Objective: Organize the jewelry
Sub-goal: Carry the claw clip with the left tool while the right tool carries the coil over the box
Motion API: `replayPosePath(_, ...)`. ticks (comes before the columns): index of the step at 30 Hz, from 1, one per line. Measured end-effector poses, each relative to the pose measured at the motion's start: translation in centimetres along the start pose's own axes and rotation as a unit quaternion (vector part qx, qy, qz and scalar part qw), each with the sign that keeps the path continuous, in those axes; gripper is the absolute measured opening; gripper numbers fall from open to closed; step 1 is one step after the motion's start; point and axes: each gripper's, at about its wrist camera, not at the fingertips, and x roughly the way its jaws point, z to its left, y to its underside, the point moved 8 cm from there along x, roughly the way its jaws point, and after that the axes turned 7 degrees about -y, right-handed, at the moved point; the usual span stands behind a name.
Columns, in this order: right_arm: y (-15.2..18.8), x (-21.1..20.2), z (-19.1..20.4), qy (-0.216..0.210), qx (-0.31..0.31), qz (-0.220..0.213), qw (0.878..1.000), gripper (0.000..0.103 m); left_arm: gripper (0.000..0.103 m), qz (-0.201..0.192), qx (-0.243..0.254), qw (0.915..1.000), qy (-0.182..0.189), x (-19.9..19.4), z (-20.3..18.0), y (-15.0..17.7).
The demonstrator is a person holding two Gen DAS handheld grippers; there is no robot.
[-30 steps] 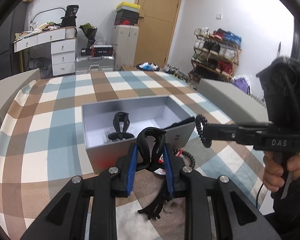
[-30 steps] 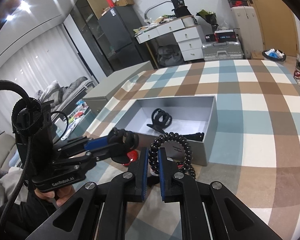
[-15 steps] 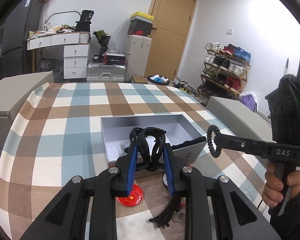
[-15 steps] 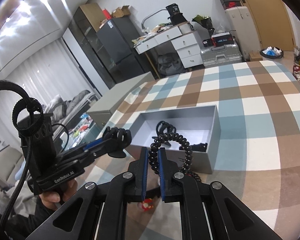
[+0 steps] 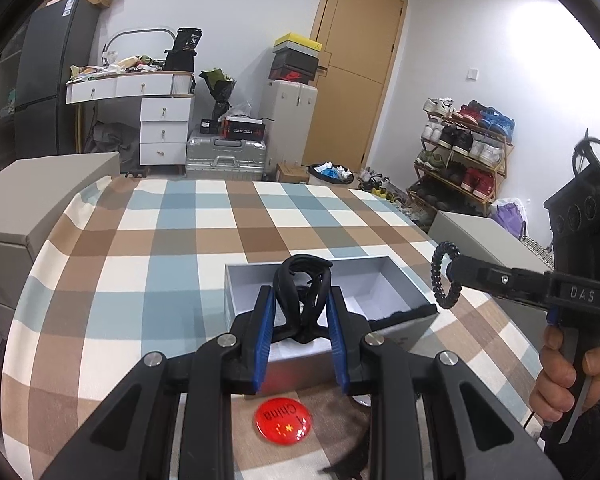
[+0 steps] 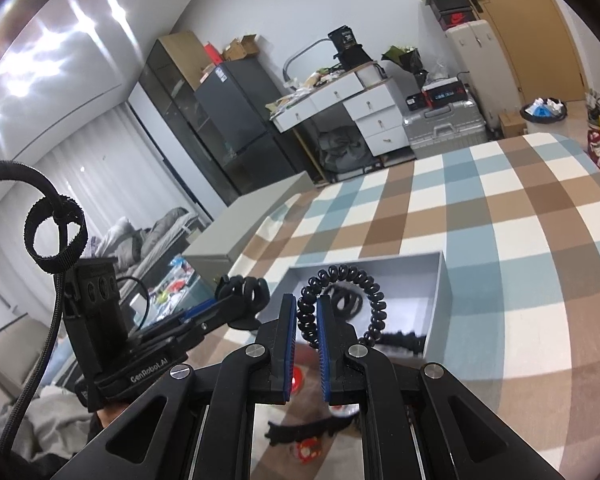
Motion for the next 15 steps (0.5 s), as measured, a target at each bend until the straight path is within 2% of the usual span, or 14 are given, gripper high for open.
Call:
replayPosePath(8,-0.6,1.3,-1.6,-0.024,0.036,-0.010,0.999,0.009,0.020,0.006,0.001,0.9999,-0.008,1.6,0.5,0.1)
replayPosePath(15,0.6,2.6,-3.0,-0.012,0.054,0.010,0.998,0.009,0.020,0.014,-0.003,0.9998,-0.013,2.0,0.8,0.8)
